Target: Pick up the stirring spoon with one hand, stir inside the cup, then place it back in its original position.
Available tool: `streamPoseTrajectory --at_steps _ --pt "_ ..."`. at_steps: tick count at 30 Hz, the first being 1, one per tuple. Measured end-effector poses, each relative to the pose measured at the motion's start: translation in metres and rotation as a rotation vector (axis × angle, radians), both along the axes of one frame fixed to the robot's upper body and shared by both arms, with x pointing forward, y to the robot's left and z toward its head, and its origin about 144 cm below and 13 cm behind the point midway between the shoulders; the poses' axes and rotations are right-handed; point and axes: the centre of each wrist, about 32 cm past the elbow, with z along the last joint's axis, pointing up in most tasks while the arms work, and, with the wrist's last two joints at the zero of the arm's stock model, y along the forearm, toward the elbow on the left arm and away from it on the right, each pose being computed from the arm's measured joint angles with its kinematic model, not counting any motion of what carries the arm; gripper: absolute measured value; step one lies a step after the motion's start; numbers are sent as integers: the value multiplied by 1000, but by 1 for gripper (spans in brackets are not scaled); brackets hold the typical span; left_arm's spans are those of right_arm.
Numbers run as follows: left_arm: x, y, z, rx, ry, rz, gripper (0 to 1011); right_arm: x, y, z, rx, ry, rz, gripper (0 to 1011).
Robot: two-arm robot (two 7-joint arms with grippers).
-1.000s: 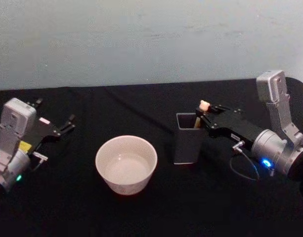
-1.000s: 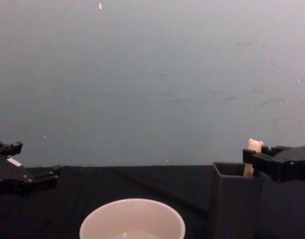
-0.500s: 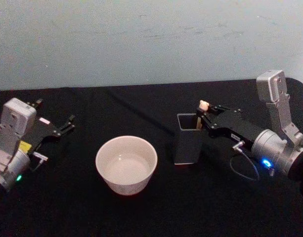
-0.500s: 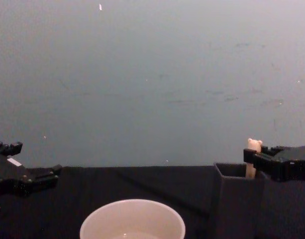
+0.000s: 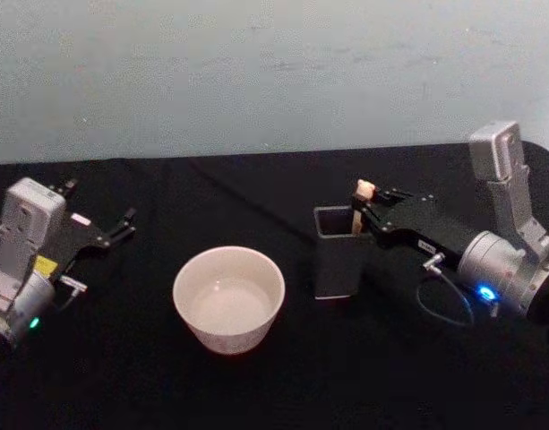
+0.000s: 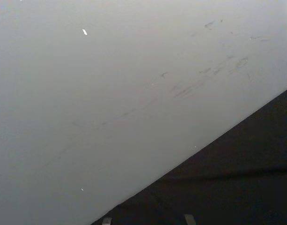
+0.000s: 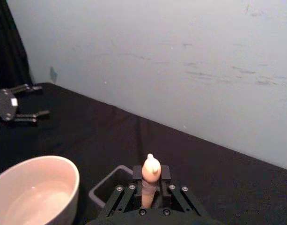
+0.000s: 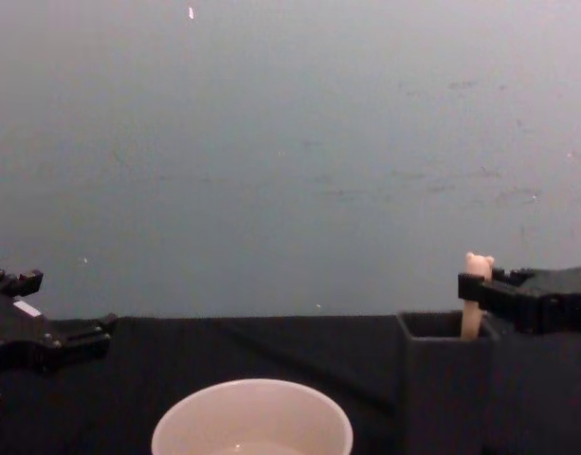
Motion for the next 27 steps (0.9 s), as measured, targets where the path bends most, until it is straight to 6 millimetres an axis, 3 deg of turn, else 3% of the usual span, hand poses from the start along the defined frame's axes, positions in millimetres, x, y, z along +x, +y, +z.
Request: streamPoseTrajectory --at_steps 17,27 --pt "0 0 0 0 0 0 1001 5 -9 38 149 5 41 223" --pt "0 0 0 0 0 0 1001 11 -1 59 226 -42 64 223"
